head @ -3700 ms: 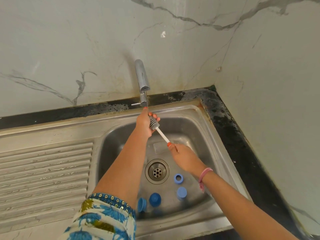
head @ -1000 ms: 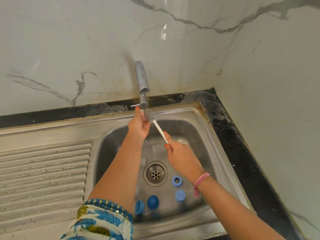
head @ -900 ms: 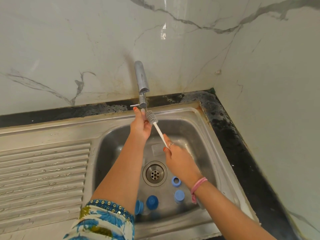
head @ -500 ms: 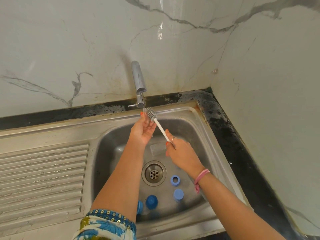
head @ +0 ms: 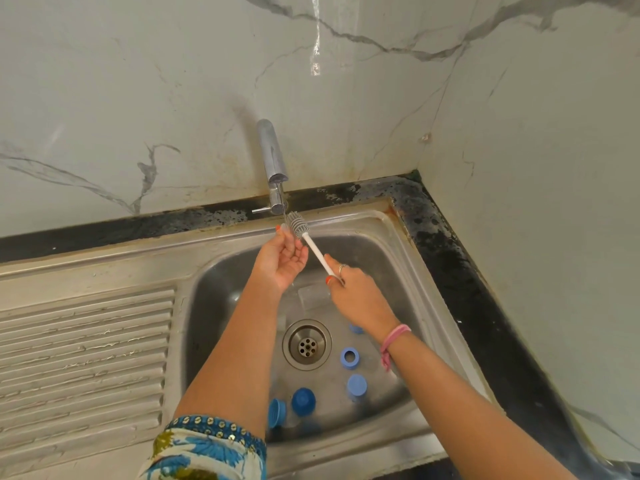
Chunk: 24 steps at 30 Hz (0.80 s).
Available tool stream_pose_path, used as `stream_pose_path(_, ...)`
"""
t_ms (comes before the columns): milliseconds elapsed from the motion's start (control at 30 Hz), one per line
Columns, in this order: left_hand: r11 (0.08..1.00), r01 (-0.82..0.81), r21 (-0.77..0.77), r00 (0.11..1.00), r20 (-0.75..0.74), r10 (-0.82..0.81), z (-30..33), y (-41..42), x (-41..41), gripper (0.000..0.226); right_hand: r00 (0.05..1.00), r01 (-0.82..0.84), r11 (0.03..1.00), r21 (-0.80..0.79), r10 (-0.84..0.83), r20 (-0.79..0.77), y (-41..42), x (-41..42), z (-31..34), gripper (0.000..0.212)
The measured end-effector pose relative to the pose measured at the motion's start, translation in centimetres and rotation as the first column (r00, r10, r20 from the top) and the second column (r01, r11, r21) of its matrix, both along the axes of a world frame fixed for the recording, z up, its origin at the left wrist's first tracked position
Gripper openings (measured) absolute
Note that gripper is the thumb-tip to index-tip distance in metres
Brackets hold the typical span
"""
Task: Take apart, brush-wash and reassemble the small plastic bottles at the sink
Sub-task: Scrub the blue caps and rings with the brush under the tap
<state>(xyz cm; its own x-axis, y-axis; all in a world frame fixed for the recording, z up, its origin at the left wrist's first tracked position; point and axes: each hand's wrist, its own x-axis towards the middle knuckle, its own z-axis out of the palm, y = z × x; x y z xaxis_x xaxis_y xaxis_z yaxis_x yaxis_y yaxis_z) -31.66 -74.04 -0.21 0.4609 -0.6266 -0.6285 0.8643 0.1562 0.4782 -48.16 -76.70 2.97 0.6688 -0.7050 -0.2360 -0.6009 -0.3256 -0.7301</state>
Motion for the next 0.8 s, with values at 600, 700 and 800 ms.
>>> stream_pose_path(600, 0.984, -0.024, -0.178, 0.989, 0.139, 0.049, 0.1, 1.0, -0.7, 0.008, 0.968, 0.002, 0.943, 0.334, -0.086, 0.236, 0.6, -1.9, 1.5, 0.051)
stream_pose_path(700, 0.986, -0.039, -0.163, 0.981, 0.182, 0.069, 0.4, 1.1, -0.4, 0.007, 0.979, -0.001, 0.990, 0.143, -0.029, 0.203, 0.9, -2.3, 1.1, 0.049)
stream_pose_path(800, 0.989, -0.055, -0.135, 0.980, 0.184, 0.080, 0.4, 1.1, 0.0, 0.003, 0.987, -0.050, 0.999, 0.019, 0.047, 0.152, 1.6, -2.6, 0.6, 0.049)
